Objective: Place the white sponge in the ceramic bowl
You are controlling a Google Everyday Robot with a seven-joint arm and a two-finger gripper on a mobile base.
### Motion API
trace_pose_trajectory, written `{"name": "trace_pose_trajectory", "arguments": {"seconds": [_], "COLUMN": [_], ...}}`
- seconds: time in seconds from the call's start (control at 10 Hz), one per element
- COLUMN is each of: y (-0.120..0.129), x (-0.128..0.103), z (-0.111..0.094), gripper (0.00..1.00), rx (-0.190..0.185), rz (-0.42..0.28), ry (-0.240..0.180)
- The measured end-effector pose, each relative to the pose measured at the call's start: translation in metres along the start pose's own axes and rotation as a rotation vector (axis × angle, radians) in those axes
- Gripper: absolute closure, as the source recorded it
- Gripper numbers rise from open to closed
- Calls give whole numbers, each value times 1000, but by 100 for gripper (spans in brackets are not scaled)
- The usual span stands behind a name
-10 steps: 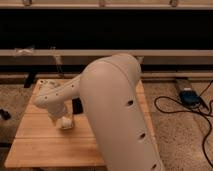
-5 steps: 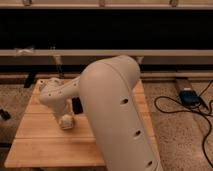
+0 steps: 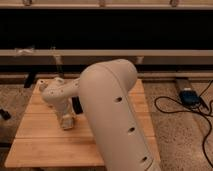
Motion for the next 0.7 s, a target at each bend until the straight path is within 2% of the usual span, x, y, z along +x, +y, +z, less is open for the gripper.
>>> {"name": "trace_pose_trajectory", "arguments": {"seconds": [0.2, 0.3, 0.4, 0.5, 0.6, 0.7], "y": [-2, -1, -3, -5, -7, -13], "x": [1, 3, 4, 4, 2, -1], "z": [-5, -16, -25, -41, -66, -83], "gripper": [67, 78, 86, 95, 100, 100], "rx": [-10, -33, -47, -66, -90, -99], "rz": [-2, -6, -8, -11, -15, -12], "ry": [4, 5, 0, -11, -32, -47]}}
